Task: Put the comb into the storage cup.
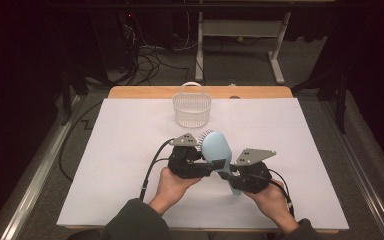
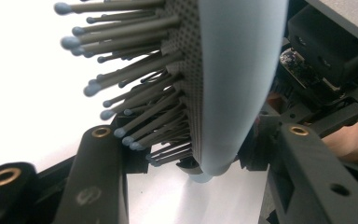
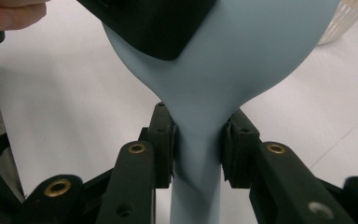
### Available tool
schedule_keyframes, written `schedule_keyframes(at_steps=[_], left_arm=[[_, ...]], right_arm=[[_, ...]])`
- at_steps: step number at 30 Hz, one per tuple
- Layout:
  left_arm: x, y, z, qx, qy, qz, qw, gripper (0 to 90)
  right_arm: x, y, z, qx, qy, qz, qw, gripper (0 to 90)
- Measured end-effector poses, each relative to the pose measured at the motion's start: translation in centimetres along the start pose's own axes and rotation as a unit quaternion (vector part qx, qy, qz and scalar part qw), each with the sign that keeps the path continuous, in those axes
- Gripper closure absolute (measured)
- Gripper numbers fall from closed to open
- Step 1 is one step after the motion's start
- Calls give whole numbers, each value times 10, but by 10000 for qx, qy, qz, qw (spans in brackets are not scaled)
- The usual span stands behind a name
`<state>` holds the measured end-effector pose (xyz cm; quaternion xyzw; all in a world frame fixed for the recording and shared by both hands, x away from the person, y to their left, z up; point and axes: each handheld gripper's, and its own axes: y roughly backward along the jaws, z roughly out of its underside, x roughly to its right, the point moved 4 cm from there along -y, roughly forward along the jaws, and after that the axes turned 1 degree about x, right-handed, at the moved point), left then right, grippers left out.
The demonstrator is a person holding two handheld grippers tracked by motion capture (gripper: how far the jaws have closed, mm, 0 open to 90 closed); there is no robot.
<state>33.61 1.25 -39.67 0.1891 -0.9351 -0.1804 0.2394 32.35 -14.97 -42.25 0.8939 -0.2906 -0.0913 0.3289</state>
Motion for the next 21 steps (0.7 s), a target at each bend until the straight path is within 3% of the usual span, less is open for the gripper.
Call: schedule_keyframes(at_steps=[7, 21], left_arm=[[0, 3, -1, -8, -59, -53, 10000, 529], [-4, 12, -4, 66, -39, -135, 9999, 531]], right_arm=[[0, 0, 0, 46, -72, -116, 9999, 643], [0, 0, 2, 254, -140, -243, 9993, 453]])
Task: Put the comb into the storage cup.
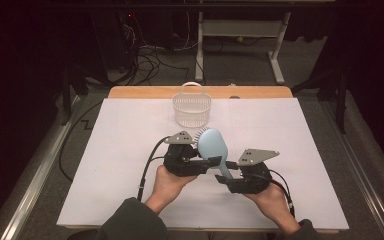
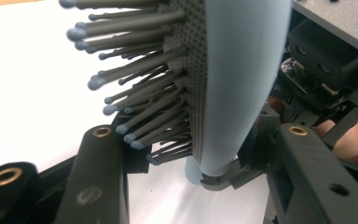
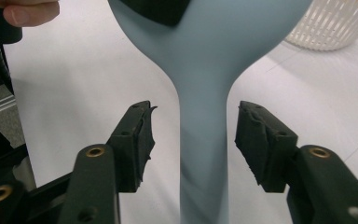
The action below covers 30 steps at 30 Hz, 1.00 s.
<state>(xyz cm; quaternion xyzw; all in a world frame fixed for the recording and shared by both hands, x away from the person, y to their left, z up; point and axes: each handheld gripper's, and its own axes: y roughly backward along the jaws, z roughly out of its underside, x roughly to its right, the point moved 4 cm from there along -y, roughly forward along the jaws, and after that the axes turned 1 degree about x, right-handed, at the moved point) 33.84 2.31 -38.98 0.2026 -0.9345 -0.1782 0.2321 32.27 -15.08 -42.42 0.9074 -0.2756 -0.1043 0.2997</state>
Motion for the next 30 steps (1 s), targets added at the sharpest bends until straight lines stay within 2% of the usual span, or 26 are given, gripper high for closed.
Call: schedule_keyframes(at_steps=[5, 11, 13, 30], left_arm=[[-1, 2, 0, -1, -13, -37, 10000, 531], [-2, 4, -1, 8, -5, -73, 10000, 531], [-3, 5, -1, 9, -9, -101, 9999, 531], [-7, 15, -3, 74, -22, -271, 9996, 529]], right_arm=[[2, 2, 3, 98, 21, 21, 9999, 399], [6, 6, 6, 203, -58, 53, 9998, 377], [7, 8, 7, 250, -68, 119, 9996, 353], [21, 25, 21, 573, -363, 132, 9976, 314]])
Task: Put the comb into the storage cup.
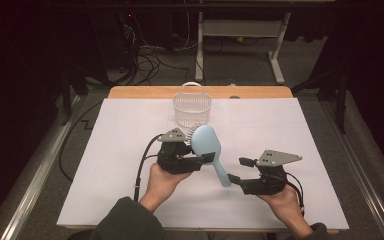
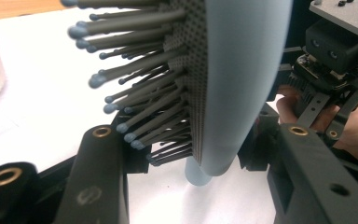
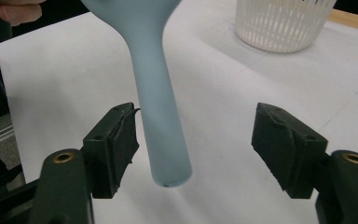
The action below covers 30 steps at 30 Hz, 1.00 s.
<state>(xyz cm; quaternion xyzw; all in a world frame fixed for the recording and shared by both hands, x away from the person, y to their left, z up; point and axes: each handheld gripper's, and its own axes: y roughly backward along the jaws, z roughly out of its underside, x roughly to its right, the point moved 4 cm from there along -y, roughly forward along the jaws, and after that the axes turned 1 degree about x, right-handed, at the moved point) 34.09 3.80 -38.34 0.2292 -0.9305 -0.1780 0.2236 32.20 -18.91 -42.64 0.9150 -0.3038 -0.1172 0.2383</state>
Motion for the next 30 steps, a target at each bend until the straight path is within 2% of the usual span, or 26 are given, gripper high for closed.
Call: schedule_keyframes(at_steps=[12, 17, 22, 30], left_arm=[[-4, 7, -2, 36, -18, -114, 9999, 529], [-6, 8, -3, 55, -4, -138, 9999, 529], [-7, 9, -4, 76, -3, -158, 9998, 528], [-9, 13, -7, 155, -11, -221, 9996, 527]], right_arm=[[16, 17, 15, 165, -219, 199, 9994, 313], [22, 26, 23, 327, -276, 373, 9984, 302], [29, 33, 32, 354, -377, 489, 9975, 297], [38, 45, 45, 550, -385, 723, 9951, 303]])
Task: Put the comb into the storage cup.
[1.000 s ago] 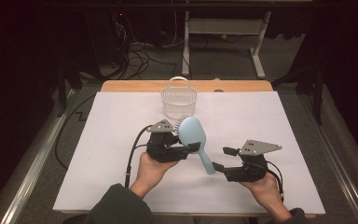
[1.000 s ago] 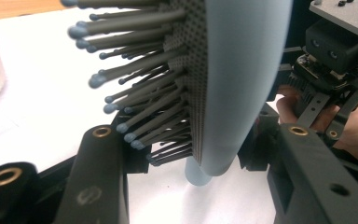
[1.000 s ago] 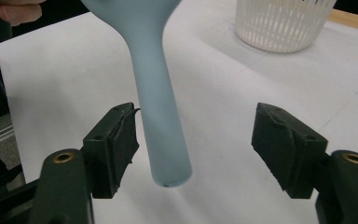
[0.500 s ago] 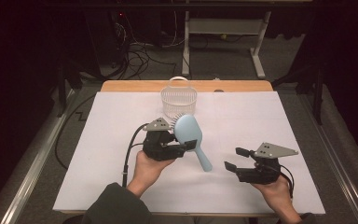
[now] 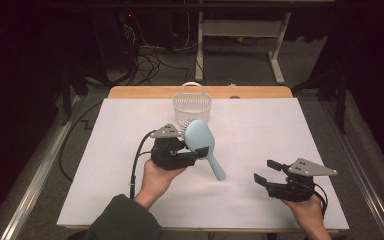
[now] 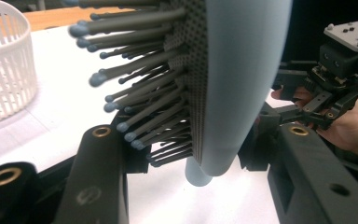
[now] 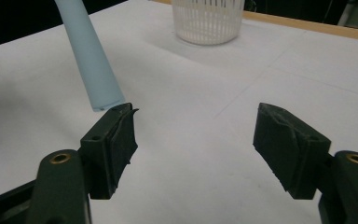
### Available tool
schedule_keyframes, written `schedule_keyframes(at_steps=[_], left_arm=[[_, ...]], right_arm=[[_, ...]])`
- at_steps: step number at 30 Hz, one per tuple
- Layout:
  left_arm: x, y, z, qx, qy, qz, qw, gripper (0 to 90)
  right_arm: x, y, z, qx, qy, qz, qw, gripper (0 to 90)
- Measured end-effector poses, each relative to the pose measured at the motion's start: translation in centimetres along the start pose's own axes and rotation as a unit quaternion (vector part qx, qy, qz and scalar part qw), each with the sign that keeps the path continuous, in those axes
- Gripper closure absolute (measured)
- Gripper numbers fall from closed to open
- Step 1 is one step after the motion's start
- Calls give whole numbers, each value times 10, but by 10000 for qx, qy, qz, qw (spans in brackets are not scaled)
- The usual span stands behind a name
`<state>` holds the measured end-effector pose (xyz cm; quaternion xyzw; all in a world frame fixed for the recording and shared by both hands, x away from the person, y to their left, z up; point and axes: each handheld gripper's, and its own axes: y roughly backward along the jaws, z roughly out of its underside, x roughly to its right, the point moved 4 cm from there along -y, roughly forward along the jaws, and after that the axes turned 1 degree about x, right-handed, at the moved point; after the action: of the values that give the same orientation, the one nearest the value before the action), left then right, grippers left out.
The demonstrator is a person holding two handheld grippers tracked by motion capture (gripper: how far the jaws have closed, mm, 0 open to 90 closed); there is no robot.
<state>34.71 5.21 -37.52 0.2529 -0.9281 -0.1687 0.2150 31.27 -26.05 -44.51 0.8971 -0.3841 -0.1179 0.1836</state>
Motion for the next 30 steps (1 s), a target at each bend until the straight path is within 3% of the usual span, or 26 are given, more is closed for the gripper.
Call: schedule_keyframes(at_steps=[11, 18, 30], left_arm=[[-4, 5, -1, -9, -2, -125, 9999, 527], [-10, 6, -4, 22, 54, -235, 9997, 527], [-17, 18, -8, 142, 65, -336, 9993, 526]], right_arm=[[17, 15, 25, -6, -260, 216, 9994, 300], [24, 22, 29, 166, -307, 364, 9987, 274], [27, 24, 36, 188, -437, 442, 9979, 272]])
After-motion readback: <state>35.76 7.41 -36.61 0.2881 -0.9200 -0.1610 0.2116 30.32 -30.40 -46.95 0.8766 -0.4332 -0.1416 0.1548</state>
